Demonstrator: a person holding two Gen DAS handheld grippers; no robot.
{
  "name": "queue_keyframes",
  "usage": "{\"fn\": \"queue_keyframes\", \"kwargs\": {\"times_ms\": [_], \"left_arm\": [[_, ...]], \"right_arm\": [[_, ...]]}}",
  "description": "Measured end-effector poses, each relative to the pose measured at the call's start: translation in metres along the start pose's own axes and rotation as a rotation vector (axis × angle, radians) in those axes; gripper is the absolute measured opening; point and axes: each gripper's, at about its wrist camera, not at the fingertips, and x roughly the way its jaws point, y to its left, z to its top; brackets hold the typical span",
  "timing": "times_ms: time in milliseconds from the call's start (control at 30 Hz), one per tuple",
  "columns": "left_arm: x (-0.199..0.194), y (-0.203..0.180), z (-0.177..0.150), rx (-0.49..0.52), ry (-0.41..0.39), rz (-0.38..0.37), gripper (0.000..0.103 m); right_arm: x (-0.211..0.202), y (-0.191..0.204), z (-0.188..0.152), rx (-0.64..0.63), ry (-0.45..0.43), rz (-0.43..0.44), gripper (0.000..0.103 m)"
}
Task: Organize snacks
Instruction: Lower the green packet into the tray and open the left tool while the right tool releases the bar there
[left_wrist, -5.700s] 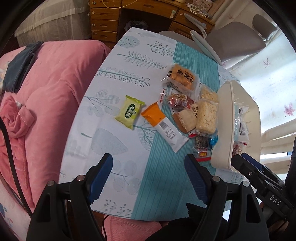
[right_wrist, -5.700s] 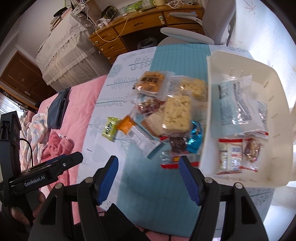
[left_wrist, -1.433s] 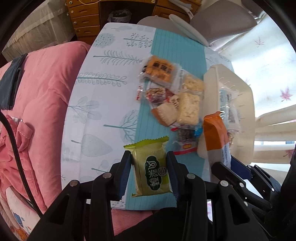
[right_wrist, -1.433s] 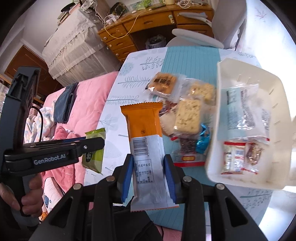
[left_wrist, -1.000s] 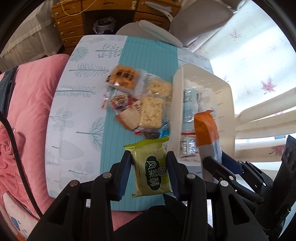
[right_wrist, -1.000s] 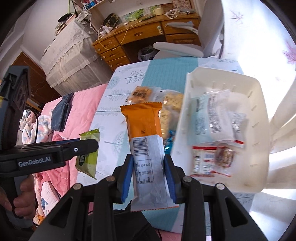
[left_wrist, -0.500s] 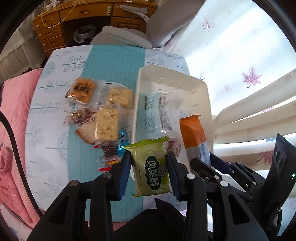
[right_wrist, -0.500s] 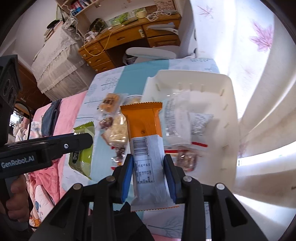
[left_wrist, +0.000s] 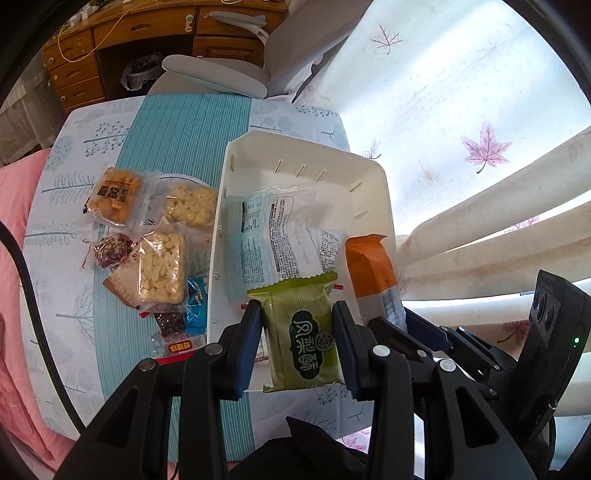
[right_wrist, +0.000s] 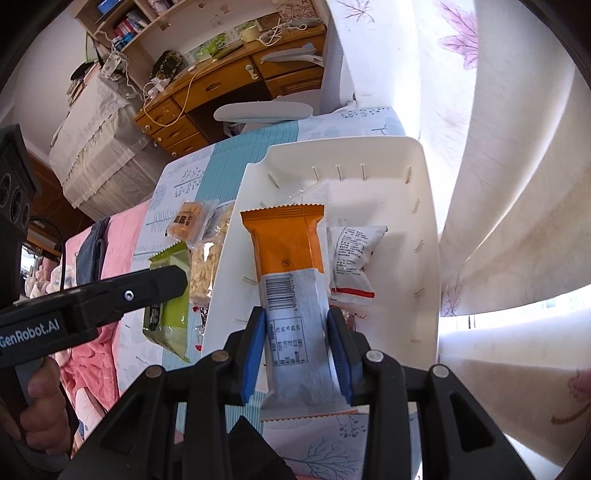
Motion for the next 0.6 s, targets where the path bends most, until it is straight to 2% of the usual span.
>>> {"fn": "queue_keyframes", "kwargs": {"times_ms": [100, 133, 167, 300, 333, 400, 600], "left_arm": [[0.001, 0.001, 0.0, -0.013, -0.006, 0.0, 0.042], [0.001, 0.002, 0.0, -0.017, -0.01, -0.002, 0.054], [0.0, 0.002, -0.001, -0.018, -0.012, -0.002, 0.061], [-0.007, 0.005, -0.003, -0.018, -0.031, 0.008, 0.062], [-0.008, 0.006, -0.003, -0.019, -0.034, 0.011, 0.066], [-0.011, 0.008, -0.005, -0.022, -0.038, 0.017, 0.071], [-0.017, 0.018, -0.011, -0.033, -0.042, 0.024, 0.071]], "right_arm": [[-0.001, -0.003, -0.001, 0.011, -0.008, 0.007, 0.034], [-0.001, -0.005, -0.001, 0.021, -0.014, 0.008, 0.034], [-0.001, -0.007, -0.001, 0.032, -0.017, 0.009, 0.034], [0.002, -0.015, -0.002, 0.081, 0.001, 0.0, 0.04], [0.002, -0.015, -0.002, 0.087, 0.003, -0.001, 0.043], [0.003, -0.016, -0.003, 0.103, 0.005, 0.002, 0.044], [0.005, -0.01, -0.005, 0.108, 0.011, 0.002, 0.044]]}}
